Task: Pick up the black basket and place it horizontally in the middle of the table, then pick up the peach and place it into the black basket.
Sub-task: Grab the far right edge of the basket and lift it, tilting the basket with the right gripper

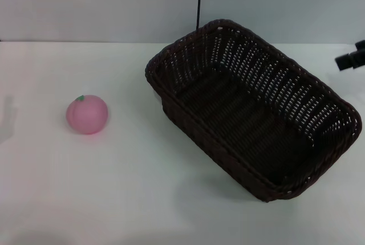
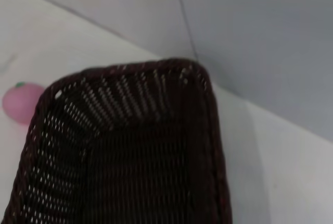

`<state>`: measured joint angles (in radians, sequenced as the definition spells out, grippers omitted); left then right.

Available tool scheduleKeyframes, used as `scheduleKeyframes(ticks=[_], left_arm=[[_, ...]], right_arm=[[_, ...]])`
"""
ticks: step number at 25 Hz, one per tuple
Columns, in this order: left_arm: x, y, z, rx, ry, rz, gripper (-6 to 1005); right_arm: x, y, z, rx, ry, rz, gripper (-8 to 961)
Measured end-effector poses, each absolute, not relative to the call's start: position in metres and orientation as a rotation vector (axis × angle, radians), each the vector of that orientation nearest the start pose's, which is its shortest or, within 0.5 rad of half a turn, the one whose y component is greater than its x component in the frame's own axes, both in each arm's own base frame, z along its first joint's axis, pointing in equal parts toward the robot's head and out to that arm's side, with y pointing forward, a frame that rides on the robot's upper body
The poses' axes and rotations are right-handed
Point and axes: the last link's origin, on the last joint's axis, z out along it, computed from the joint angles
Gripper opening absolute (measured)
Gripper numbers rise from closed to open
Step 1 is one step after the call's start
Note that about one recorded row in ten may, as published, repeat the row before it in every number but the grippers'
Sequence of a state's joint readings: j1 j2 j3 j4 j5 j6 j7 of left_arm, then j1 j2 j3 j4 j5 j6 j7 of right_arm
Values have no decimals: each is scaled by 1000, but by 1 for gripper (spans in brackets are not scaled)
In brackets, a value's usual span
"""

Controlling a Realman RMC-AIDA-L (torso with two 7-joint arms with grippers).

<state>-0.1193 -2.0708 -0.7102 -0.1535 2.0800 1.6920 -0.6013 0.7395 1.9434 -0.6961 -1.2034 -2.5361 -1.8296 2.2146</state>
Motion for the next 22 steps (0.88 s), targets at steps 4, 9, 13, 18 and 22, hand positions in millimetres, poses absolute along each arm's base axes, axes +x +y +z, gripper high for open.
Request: scheduleKeyframes(ticks=[4,9,13,18,22], left_arm=[[-364,203,38,-1205,-673,-1186,703],[-365,205,36,-1207,-688,-1176,702],[-365,205,36,-1209,-687,-1177,702],[-365,207,35,-1211,-693,-1174,701],[-365,208,35,-1213,-694,-1175,701]], right_arm=[[215,378,117,-2609,1060,-137,787],[225,378,101,-2632,1104,-179,786],[232,374,88,-2656,1143,-209,786],[238,371,79,-2668,1174,-246,786],[243,369,76,-2659,1195,-292,785]])
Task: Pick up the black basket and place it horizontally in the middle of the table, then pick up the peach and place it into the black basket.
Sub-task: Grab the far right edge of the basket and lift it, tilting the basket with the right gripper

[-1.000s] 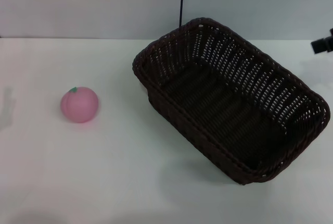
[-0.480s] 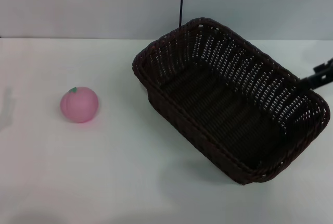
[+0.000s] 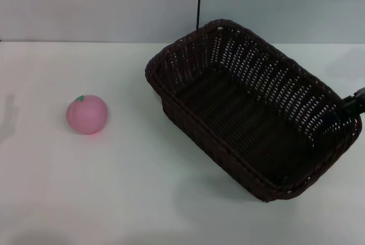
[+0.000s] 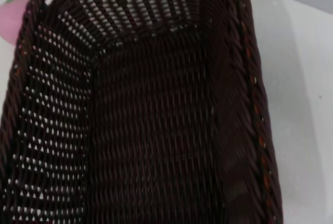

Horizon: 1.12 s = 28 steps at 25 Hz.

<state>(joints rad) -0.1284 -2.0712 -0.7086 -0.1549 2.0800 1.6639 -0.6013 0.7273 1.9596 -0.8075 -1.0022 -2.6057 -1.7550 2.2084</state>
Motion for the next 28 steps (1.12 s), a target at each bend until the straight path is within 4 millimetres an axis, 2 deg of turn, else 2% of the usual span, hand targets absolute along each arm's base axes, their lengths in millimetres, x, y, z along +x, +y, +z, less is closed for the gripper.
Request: scheduleKeyframes(ticks=[13,17,28], left_arm=[[-365,210,31,-1227,-712,-1169,699],[-366,210,31,-1227,-722,-1161,699],[-368,211,29,-1229,-739,-1148,697]], right_arm=[[249,361,71,-2681,1229,-338,678],[252,358,71,-2674,1240,-345,445],[256,357,69,-2671,1220,-305,282]])
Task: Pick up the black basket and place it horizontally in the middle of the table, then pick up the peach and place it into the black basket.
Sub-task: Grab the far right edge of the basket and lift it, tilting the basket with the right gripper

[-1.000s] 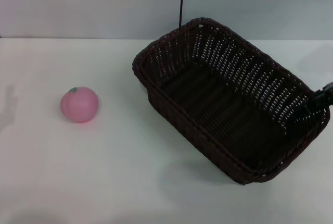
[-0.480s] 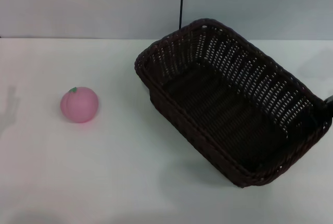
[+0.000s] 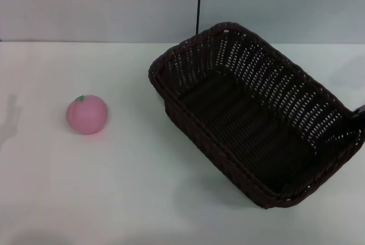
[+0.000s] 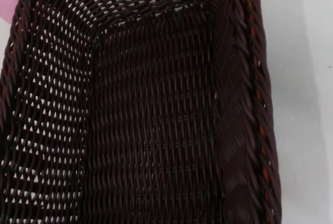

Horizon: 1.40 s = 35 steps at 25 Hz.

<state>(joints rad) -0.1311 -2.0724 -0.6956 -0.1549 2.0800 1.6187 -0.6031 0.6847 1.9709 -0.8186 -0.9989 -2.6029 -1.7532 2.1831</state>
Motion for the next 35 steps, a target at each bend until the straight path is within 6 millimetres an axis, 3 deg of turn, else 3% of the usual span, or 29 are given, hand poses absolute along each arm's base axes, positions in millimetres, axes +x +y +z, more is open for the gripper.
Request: scheduleKeyframes(ticks=[6,15,21,35], left_arm=[[-368,211,29,-1230,-740,-1151,697],[-368,210,29,-1225,-747,-1166,696],[-367,212,29,-1226,-746,-1171,695],[-363,217,29,-1230,-742,-1190,694]], right_arm=[[256,358,69,-2683,1202,-218,220],[246,353,80,-2705,1184,183,199],[242,352,87,-2716,1127,315,197],[249,357,85,-2847,797,446,198]])
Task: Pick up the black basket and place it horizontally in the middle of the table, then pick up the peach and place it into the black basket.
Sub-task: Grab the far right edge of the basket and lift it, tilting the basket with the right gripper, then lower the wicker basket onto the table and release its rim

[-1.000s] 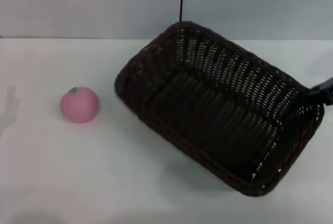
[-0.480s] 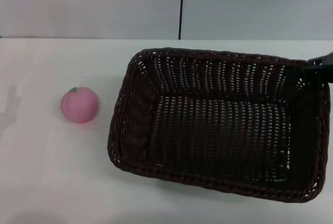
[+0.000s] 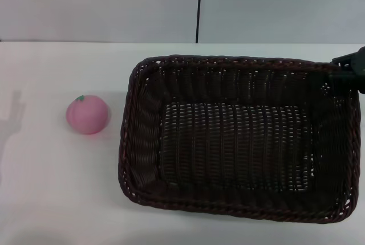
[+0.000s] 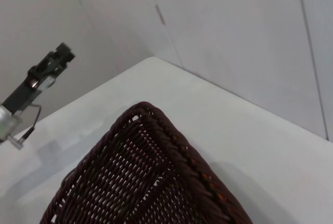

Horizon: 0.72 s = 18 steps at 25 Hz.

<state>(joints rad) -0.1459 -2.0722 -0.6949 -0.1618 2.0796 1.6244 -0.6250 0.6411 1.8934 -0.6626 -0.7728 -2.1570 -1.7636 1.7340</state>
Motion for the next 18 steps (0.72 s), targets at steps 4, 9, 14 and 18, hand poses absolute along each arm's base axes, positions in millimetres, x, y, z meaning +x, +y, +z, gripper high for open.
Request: scheduleKeyframes(ticks=[4,9,14,18], left_arm=[[-363,217,29,-1228,-748,-1194,693],[-362,219,28,-1229,-748,-1200,692],[-361,220,27,-1228,-753,-1205,692],[-360,221,26,-1227,-759,-1207,691]], right_arm=[[251,356,84,-2866,715,465,198],[253,353,81,-2891,621,509,198],[255,351,78,-2915,562,518,197],[257,352,77,-2917,556,514,197]])
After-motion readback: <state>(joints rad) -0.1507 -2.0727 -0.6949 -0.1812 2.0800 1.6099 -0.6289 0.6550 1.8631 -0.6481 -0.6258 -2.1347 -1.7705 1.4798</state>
